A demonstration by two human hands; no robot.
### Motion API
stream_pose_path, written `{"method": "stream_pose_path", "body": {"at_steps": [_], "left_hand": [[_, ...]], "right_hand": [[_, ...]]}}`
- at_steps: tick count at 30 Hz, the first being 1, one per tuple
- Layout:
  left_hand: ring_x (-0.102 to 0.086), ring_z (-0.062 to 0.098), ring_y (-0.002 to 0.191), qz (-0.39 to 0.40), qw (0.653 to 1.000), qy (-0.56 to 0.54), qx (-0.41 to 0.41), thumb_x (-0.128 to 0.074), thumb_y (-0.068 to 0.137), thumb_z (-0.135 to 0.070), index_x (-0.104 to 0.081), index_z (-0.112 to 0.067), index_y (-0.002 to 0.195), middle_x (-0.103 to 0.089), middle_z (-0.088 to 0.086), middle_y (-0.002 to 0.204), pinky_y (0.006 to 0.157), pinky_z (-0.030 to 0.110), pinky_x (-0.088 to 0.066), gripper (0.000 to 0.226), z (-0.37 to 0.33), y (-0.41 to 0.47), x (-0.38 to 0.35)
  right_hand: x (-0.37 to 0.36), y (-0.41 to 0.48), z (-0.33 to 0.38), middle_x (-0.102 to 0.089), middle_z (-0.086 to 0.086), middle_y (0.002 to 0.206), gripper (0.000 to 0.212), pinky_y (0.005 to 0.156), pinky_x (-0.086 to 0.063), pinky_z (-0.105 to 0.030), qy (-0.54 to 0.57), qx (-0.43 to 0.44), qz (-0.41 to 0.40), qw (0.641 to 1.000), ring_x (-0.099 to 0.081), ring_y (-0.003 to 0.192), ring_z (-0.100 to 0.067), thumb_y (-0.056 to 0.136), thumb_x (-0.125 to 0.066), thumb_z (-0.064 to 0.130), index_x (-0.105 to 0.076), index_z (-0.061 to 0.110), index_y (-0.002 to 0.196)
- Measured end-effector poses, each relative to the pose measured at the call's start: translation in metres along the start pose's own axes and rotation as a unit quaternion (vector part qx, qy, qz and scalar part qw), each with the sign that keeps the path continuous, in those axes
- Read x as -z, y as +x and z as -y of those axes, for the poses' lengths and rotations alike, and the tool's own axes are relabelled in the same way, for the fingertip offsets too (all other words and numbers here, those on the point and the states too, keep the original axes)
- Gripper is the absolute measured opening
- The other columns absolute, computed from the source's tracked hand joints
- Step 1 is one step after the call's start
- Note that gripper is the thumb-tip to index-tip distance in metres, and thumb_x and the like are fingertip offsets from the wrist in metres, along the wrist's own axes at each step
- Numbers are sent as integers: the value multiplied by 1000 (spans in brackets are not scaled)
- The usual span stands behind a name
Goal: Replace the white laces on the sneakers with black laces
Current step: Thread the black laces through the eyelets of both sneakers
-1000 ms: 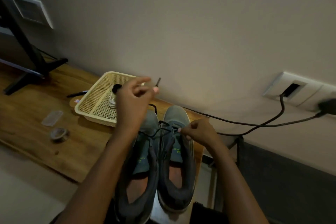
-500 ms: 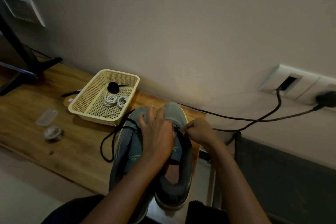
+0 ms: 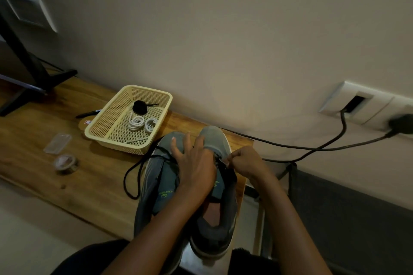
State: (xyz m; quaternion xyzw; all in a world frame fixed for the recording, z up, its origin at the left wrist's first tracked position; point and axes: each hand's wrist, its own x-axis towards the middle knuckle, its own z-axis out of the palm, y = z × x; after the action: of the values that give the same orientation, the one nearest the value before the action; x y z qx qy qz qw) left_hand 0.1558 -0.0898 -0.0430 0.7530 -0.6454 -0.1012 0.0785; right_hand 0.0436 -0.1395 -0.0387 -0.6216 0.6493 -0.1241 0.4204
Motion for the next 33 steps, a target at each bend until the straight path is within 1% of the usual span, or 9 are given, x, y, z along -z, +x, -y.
{"method": "stream_pose_path", "body": {"at_steps": [8,10,12,14,16,21,25,30,33], "left_hand": [[1,27,145,3,999,-30,16,-52,94,-28,-67,-26,108,-25,-5,152,111,57,9,20,-1,0,-2],[2,27,145,-2,999,-32,21,-52,94,-28,-67,-26,107,-25,-6,152,111,56,10,20,-3,-1,-3],[3,27,145,-3,999,-29,22,-51,95,-27,-67,-25,106,-24,-6,153,111,56,10,20,-5,-2,-5],[3,28,145,-3,999,-24,21,-50,95,-26,-67,-24,106,-23,-5,153,111,56,9,20,-6,-3,-7],[3,28,145,0,1000,-22,20,-49,96,-24,-67,-22,105,-22,-5,153,111,57,8,21,-8,-4,-9],[2,27,145,5,999,-35,28,-45,97,-24,-66,-22,105,-22,-5,153,112,56,7,22,-8,-3,-12],[-1,25,144,-7,998,-52,33,-46,97,-24,-66,-22,103,-24,-6,151,112,54,7,21,-7,-2,-14],[-2,23,144,-9,998,-58,28,-48,96,-27,-67,-24,105,-25,-9,150,113,52,6,21,-7,-1,-15],[-4,22,143,-15,997,-63,32,-47,97,-29,-66,-24,108,-26,-9,150,113,51,6,23,-7,-1,-15]], "right_hand": [[1,0,-2,-66,-25,104,19,69,-46,-32,33,-16,11,999,-53,75,-20,83,-59,0,-70,-10,96],[3,-1,-4,-66,-26,100,19,65,-45,-28,59,-22,15,998,-52,73,-20,82,-59,-2,-69,-12,95],[4,-3,-5,-64,-19,85,16,60,-44,-22,82,-27,28,996,-51,67,-15,82,-59,-1,-69,-11,89],[4,-3,-6,-59,-7,71,14,52,-43,-17,101,-27,40,994,-50,63,-11,83,-59,-1,-68,-1,72],[3,-1,-9,-56,-4,64,23,46,-42,-12,116,-28,43,992,-50,58,-8,84,-60,0,-63,8,63],[2,-1,-11,-52,-5,60,21,43,-38,-7,118,-24,48,992,-45,52,-8,89,-60,7,-62,6,68],[1,-1,-13,-55,-7,68,18,44,-38,-7,118,-16,50,992,-46,56,-8,90,-59,10,-67,-6,92],[-1,0,-12,-57,-9,74,16,48,-40,-10,132,-22,54,989,-49,60,-8,90,-59,9,-66,-4,91],[1,1,-13,-57,-5,64,16,53,-43,-16,168,-31,53,984,-52,58,-10,90,-56,6,-63,5,76]]}}
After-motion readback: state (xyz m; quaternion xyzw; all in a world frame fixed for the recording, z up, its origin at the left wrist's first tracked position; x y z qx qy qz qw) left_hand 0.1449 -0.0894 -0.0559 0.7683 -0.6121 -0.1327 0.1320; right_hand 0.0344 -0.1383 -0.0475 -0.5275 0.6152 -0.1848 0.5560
